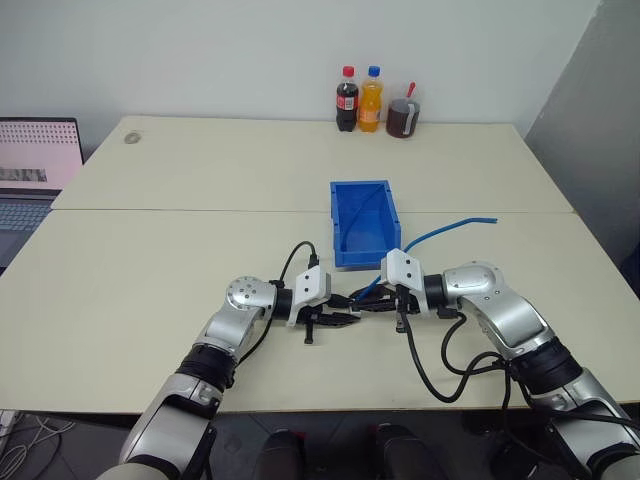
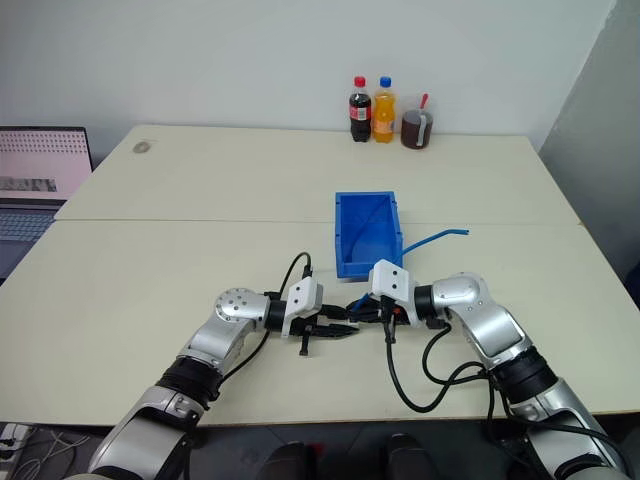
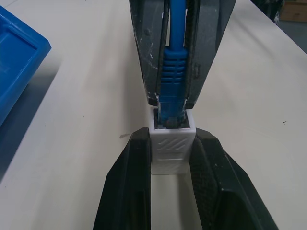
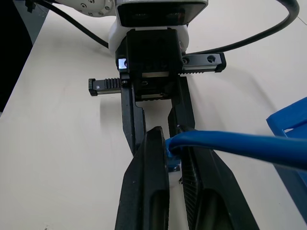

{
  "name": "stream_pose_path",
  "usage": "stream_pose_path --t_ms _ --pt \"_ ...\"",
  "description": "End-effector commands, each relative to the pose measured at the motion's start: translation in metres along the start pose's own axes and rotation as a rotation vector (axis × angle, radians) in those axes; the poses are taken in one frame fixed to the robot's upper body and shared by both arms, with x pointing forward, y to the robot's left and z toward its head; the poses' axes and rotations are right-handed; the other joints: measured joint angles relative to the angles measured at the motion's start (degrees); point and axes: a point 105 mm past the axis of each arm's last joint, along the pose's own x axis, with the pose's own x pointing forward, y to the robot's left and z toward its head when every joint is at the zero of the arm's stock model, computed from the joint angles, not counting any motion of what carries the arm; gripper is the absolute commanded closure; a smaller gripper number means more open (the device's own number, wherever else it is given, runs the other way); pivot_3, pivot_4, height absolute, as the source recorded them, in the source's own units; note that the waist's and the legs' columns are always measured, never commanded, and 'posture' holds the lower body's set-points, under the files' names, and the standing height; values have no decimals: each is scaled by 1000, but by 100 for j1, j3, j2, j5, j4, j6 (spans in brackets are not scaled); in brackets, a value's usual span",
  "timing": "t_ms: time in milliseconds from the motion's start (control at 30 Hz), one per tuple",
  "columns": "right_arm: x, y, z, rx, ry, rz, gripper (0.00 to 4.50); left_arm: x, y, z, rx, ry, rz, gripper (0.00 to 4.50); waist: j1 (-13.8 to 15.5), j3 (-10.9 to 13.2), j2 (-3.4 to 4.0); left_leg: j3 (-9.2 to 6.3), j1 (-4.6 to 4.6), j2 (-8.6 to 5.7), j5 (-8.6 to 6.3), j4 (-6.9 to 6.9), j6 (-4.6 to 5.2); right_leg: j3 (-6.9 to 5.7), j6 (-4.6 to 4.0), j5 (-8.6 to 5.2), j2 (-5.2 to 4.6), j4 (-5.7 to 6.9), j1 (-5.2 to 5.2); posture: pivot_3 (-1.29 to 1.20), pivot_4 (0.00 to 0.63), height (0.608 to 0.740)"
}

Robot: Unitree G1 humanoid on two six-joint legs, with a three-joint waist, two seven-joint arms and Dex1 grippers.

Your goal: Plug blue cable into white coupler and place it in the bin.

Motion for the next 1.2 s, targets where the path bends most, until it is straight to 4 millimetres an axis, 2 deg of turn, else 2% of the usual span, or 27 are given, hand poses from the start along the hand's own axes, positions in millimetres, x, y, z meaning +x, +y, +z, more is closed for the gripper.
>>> stream_pose_path --t_ms 33,133,167,200,233,433,600,700,800,933,1133,1200 --pt "11 24 -51 123 172 74 4392 6 -9 1 28 7 -54 3715 -7 -1 -1 0 19 0 0 -4 0 0 -2 -2 0 -3 20 0 150 740" --pt "11 22 -51 132 169 59 4392 5 -7 2 34 9 -36 3715 -22 -3 -1 3 96 -1 -6 -24 4 0 -21 -20 -2 -12 93 0 150 740" --pt "9 20 -50 141 161 45 4392 5 -6 3 22 3 -32 3366 -22 -4 -1 1 96 0 -6 -25 4 -2 -23 -21 -1 -9 92 0 150 740" --pt "8 18 -49 147 156 36 4392 5 -5 3 13 -2 -30 3366 -22 -6 1 0 96 1 -6 -25 4 -3 -24 -22 0 -8 92 0 150 740" --pt "7 16 -46 149 147 21 4392 5 -6 4 9 -5 -28 3005 -20 -8 3 -2 96 1 -6 -25 4 -5 -24 -22 0 -8 92 0 150 740" --pt "-17 9 -3 255 -8 -105 4392 -14 -13 9 1 -26 39 1740 -15 -7 5 -1 82 1 -6 -24 4 -2 -23 -22 -4 -8 84 0 150 740" --pt "-42 -1 40 401 -155 -174 4392 -35 -12 32 -8 -88 183 668 -24 36 17 -5 70 5 -6 -26 3 -2 -25 -23 -5 -3 68 0 150 740" --pt "-58 -32 69 480 -239 -241 4392 -47 -13 53 -42 -157 346 41 -59 63 31 -4 71 6 -6 -23 3 0 -20 -19 -6 -2 69 0 150 740" --pt "-63 -64 83 558 -266 -304 4392 -50 -21 67 -83 -208 473 41 -103 69 36 1 72 2 -5 -22 3 7 -11 -14 -14 -6 71 0 150 740" --pt "-58 -108 76 615 -178 -415 4392 -54 -27 73 -162 -244 640 41 -93 73 32 5 70 0 -7 -31 4 5 -16 -18 -16 -15 70 0 150 740" --pt "-35 -146 78 639 -111 -457 4392 -68 -20 68 -239 -259 859 41 -110 94 32 7 67 -1 -7 -30 4 6 -18 -18 -12 -12 64 0 150 740" --pt "-28 -154 76 647 -79 -480 3711 -69 -21 67 -240 -254 890 0 -117 98 32 9 65 -1 -7 -32 4 6 -19 -18 -12 -14 62 0 150 740"
